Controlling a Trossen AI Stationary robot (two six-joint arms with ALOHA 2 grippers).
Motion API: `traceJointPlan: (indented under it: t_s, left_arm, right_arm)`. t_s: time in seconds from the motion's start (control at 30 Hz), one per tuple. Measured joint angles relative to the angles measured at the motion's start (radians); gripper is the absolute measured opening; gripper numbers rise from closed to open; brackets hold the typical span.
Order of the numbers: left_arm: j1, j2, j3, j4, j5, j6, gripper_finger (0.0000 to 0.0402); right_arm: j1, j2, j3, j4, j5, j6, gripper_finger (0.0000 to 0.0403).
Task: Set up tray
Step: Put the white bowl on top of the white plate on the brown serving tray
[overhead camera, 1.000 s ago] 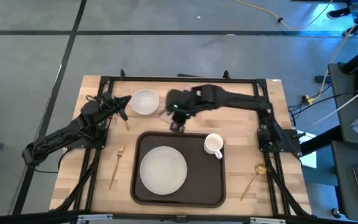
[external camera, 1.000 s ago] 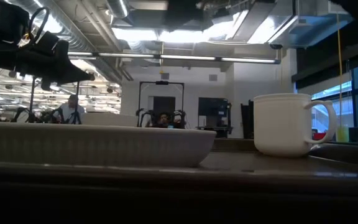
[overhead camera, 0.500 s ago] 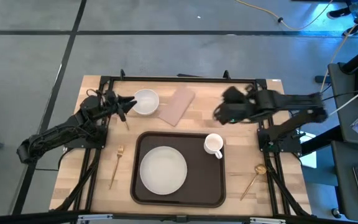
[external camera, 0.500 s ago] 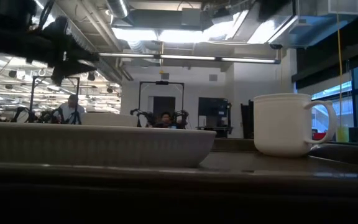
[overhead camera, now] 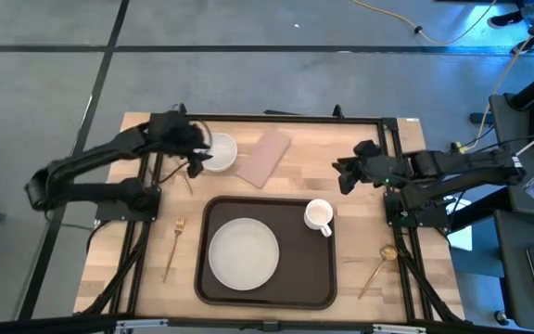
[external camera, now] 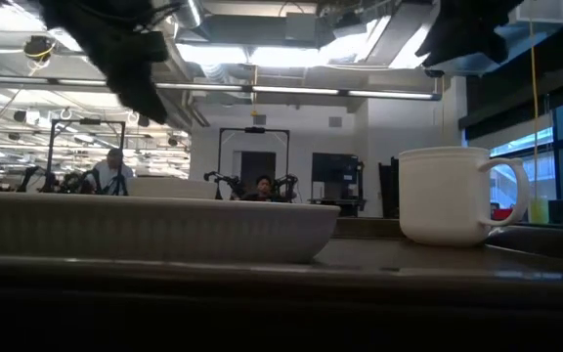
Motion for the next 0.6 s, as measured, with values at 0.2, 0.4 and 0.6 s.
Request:
traceJointPlan:
  t_s: [0.2, 0.4, 0.6]
  left_arm:
    - [-0.072, 0.174, 0.089, -0.001, 0.045, 0.131, 0.0167]
    - [-0.121, 0.322, 0.100, -0.008, -0.035, 0.089, 0.0167]
    - [-0.154, 0.455, 0.099, -0.004, -0.166, 0.084, 0.0167]
  right_arm:
    - [0.000, -0.010, -0.025, -0.016, -0.027, 0.000, 0.0110]
    - [0.000, -0.008, -0.025, -0.016, -0.028, -0.027, 0.0110]
    - [0.000, -0.008, -0.025, -0.016, -0.025, -0.039, 0.0110]
